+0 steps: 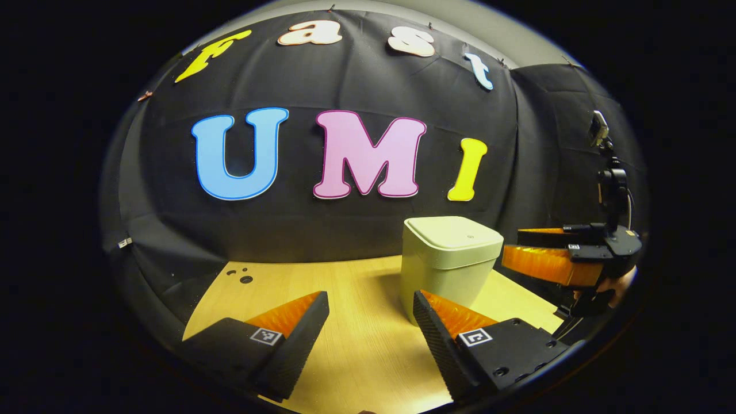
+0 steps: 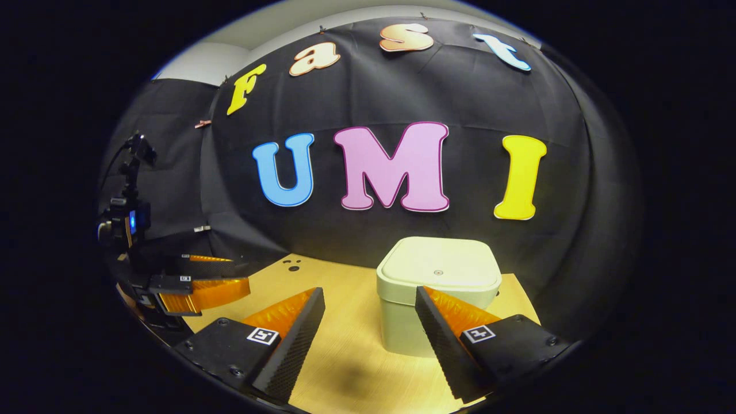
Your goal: Press the lid of the desktop garbage bin to open it, pick up the crumpled paper on the desktop and throw it into the bin, then pick up the pop can on the desktop and drop it into the bin, and finally close the garbage bin lid.
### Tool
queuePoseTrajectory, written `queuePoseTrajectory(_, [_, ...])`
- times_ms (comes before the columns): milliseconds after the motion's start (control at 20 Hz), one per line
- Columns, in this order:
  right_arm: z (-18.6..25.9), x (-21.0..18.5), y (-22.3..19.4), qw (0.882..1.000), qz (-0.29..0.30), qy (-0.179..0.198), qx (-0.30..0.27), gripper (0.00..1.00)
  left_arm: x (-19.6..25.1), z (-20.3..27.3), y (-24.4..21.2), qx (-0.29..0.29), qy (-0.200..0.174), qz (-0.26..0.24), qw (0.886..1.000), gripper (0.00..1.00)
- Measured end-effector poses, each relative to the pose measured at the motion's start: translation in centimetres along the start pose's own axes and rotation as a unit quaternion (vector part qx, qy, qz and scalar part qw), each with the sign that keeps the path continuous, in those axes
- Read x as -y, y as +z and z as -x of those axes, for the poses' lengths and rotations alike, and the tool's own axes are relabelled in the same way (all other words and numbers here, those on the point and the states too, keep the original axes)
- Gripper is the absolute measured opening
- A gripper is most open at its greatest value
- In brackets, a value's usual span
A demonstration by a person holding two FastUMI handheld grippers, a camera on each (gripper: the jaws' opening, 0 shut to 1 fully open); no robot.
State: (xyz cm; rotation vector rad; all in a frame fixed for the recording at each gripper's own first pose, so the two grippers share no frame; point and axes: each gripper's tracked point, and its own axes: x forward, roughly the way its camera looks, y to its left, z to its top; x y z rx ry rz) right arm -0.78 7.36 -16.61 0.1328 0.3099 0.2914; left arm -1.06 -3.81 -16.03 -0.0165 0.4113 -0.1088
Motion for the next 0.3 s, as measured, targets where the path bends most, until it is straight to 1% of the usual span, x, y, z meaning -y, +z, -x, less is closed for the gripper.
queuePoseTrajectory(100, [0.0, -0.8, -0.3, 1.0, -0.001, 0.012, 0.003, 1.0, 0.1, 0.0, -0.1, -0.003, 0.005, 0.005, 1.0, 0.96])
queuePoseTrajectory(300, [-0.1, -2.6, -1.1, 0.999, -0.02, 0.039, 0.002, 1.0, 0.5, 0.3, -0.4, -0.003, 0.012, -0.002, 1.0, 0.96])
